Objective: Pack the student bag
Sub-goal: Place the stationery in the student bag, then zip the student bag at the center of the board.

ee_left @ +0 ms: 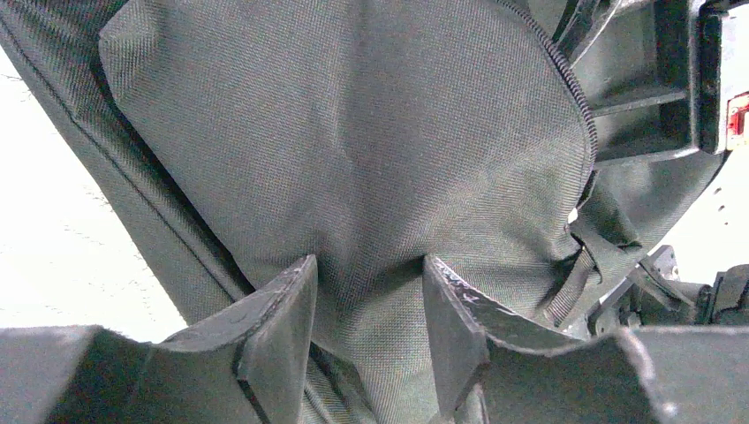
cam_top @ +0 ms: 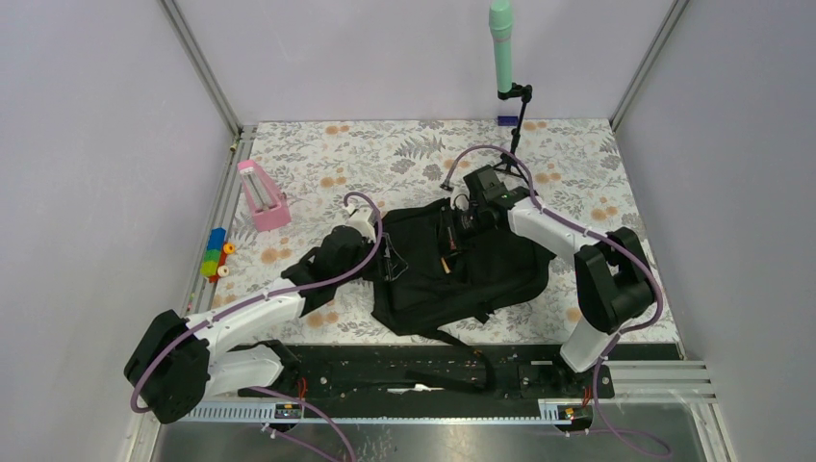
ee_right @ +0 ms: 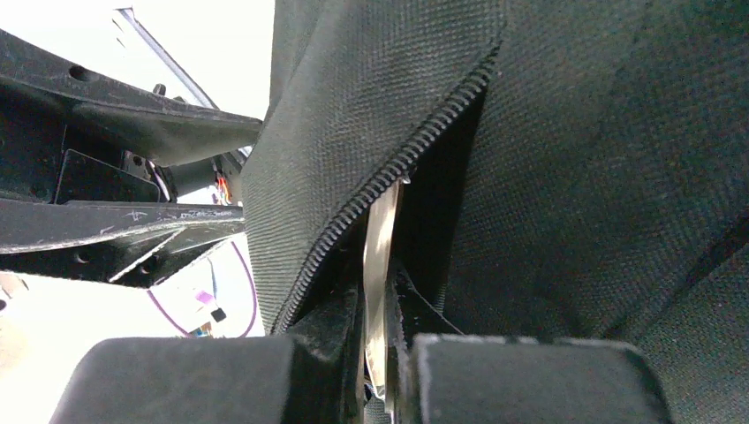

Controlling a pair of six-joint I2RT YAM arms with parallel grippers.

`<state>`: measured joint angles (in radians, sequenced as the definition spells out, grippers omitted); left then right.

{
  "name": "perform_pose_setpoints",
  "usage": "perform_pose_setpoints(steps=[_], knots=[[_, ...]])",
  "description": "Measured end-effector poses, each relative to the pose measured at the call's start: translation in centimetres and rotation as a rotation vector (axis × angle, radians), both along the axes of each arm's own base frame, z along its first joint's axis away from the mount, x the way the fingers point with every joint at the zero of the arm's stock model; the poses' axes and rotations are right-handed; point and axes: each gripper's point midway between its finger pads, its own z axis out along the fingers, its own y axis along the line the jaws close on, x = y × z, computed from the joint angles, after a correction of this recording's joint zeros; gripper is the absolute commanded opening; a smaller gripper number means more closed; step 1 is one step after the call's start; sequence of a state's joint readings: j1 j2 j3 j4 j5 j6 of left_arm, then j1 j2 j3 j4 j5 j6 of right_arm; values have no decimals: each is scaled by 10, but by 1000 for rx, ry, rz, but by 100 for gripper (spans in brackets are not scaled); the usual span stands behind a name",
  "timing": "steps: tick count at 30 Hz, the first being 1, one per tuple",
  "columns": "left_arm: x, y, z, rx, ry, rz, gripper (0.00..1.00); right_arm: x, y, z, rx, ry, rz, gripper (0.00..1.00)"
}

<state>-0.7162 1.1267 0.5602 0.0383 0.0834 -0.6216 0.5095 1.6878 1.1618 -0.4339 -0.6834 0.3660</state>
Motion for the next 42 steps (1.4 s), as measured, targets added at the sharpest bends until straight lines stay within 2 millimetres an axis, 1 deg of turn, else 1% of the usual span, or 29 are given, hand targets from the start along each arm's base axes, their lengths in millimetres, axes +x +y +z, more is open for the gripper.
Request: perform_pose_setpoints(steps=[3, 4, 6, 7, 9, 10, 12, 14, 16, 20, 23, 26, 29, 32, 34, 36, 37, 40, 42], knots=[[1, 2, -2, 2, -2, 4, 44, 1, 2, -5, -19, 1, -9, 0], [1, 2, -2, 3, -3, 5, 44, 1, 2, -6, -25, -2, -12, 2], [1, 2, -3, 4, -5, 4, 44, 2, 1, -8, -43, -10, -20, 10], [2, 2, -2, 4, -9, 2, 46, 3, 0, -9, -53, -16, -25, 16], [2, 2, -1, 4, -16, -3, 54, 3, -2, -10, -69, -28, -35, 29], [1, 1, 1, 0, -21, -10, 61, 3, -3, -10, -78, -46, -41, 35], [-1, -1, 8, -16, -44, -33, 71, 4, -3, -7, -93, -89, -51, 45], [-3, -4, 22, -44, -84, -57, 75, 3, -5, -1, -107, -132, -60, 53], [-6, -5, 34, -67, -123, -76, 76, 4, -9, 10, -115, -183, -69, 62], [-13, -8, 57, -98, -203, -128, 77, 5, -22, 35, -131, -281, -104, 73], [-21, -14, 63, -92, -248, -178, 78, 4, -32, 53, -145, -345, -130, 76], [-35, -26, 65, -82, -278, -257, 79, 3, -46, 70, -167, -413, -168, 77], [-48, -39, 64, -78, -279, -330, 78, 1, -61, 86, -183, -485, -221, 76], [-54, -53, 58, -69, -254, -378, 77, -9, -77, 94, -184, -539, -256, 76], [-55, -63, 53, -59, -239, -400, 72, -20, -86, 90, -181, -559, -263, 77], [-55, -71, 49, -47, -223, -413, 61, -26, -91, 85, -183, -564, -265, 76], [-56, -75, 46, -41, -217, -424, 57, -31, -95, 79, -188, -564, -263, 76], [-55, -82, 42, -28, -208, -434, 54, -45, -102, 59, -202, -541, -246, 74], [-53, -86, 41, -21, -205, -437, 53, -50, -103, 50, -206, -525, -231, 74]])
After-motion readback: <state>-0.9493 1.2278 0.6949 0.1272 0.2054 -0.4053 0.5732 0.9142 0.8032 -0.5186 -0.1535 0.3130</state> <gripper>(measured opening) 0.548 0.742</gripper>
